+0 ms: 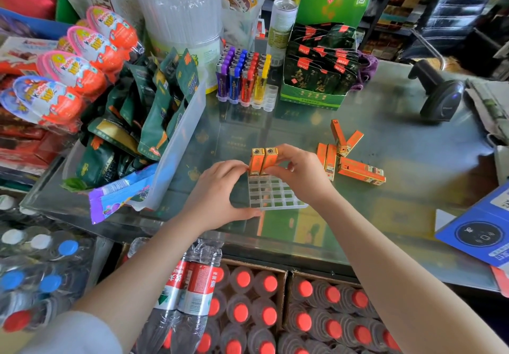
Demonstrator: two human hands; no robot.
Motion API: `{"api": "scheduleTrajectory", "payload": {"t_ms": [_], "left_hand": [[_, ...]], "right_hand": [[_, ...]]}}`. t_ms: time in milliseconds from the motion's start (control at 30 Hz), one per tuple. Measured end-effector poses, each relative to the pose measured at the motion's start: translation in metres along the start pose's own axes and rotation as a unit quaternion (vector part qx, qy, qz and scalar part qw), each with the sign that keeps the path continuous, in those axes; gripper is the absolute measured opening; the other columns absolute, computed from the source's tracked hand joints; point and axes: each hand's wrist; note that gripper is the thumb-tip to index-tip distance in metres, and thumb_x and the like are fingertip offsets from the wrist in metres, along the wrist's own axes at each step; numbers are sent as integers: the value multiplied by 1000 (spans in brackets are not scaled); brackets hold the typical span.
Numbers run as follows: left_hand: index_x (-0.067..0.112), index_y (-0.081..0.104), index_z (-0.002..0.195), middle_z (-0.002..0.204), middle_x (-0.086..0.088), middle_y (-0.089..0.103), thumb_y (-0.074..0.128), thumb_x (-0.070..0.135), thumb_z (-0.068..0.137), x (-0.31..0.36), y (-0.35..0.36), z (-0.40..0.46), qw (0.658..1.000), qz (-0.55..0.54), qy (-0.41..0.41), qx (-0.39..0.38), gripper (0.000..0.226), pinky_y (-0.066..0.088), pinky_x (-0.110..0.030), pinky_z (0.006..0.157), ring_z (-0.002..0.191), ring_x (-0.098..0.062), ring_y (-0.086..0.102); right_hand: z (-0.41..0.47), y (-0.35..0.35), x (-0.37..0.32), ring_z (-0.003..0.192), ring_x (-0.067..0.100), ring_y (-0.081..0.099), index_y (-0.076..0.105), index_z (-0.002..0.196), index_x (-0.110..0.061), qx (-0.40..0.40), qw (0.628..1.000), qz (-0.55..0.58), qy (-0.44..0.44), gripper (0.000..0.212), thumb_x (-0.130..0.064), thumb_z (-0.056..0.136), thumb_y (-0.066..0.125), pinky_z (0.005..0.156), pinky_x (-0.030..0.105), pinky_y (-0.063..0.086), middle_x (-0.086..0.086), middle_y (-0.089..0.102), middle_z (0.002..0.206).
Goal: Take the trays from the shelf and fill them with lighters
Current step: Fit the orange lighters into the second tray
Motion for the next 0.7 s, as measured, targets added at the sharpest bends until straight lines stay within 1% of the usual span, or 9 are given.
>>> {"api": "scheduleTrajectory", "payload": {"t_ms": [67, 133, 233, 300, 333, 400, 467, 600, 700], "left_hand": [[17, 48, 126, 128, 3, 48, 53, 72, 58, 1, 0, 0, 1000, -6, 1, 1, 88, 27, -29, 99, 120, -15, 40], [17, 48, 126, 127, 3, 49, 53, 72, 58, 1, -1, 1, 1000, -8, 2, 2, 88, 26, -27, 98, 119, -15, 40], [17, 49, 126, 127, 4, 49, 53, 72, 58, 2, -1, 0, 1000, -11, -1, 3, 88, 26, -26, 98, 119, -15, 39], [17, 49, 126, 128, 4, 49, 53, 71, 57, 3, -2, 0, 1000, -8, -1, -1, 88, 28, -29, 99, 120, -16, 40], [17, 48, 126, 128, 4, 49, 53, 72, 57, 3, -3, -1, 1000, -8, -2, -6, 88, 28, -30, 100, 120, -16, 39], [18, 48, 127, 130, 5, 48, 53, 72, 56, 4, -4, -1, 1000, -8, -1, -17, 89, 26, -30, 99, 122, -16, 37], [18, 48, 128, 131, 5, 48, 52, 73, 56, 5, -4, -1, 1000, -3, 4, -19, 91, 25, -30, 100, 123, -16, 37], [21, 46, 129, 134, 7, 46, 51, 75, 55, 5, -4, 0, 1000, 3, -1, -19, 92, 24, -30, 102, 124, -14, 34], [21, 46, 130, 134, 7, 45, 50, 75, 55, 5, -3, 0, 1000, 11, -4, -18, 93, 26, -33, 103, 125, -14, 34]], "right_hand": [[1, -3, -2, 67, 0, 51, 67, 89, -13, -1, 998, -51, -19, 10, -11, 79, 68, 59, 6, 34, -12, 63, 78], [1, -5, -4, 70, 11, 44, 64, 84, -12, 0, 995, -90, -36, 5, -12, 80, 67, 59, 9, 28, -26, 49, 68], [-1, -4, -3, 64, 8, 39, 61, 83, -9, -1, 992, -115, -51, 7, -13, 82, 66, 55, 14, 26, -28, 36, 63], [-2, -1, -1, 59, -2, 37, 62, 88, -7, 2, 991, -124, -47, 10, -15, 83, 65, 53, 20, 28, -22, 41, 65], [-5, -1, 1, 60, 0, 40, 64, 93, -8, -1, 990, -137, -46, 13, -17, 83, 65, 56, 24, 31, -15, 48, 71], [-11, -2, 9, 70, 11, 47, 63, 109, -14, -13, 984, -175, -33, 25, -20, 84, 64, 62, 28, 40, -2, 58, 96], [-19, -10, 18, 81, 21, 55, 56, 122, -19, 15, 982, -185, 11, 36, -17, 86, 60, 68, 34, 49, 3, 57, 117], [-30, -32, 38, 96, 35, 57, 61, 108, -10, 138, 962, -210, 107, 25, -6, 88, 48, 66, 36, 47, 13, 56, 118], [-33, -41, 44, 88, 37, 57, 58, 103, -5, 128, 949, -237, 164, 18, -11, 89, 47, 64, 36, 45, 16, 52, 118]]}}
Point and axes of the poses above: each hand's wrist, its own z-axis towards the middle knuckle, its own y-axis out of the palm, x = y × z
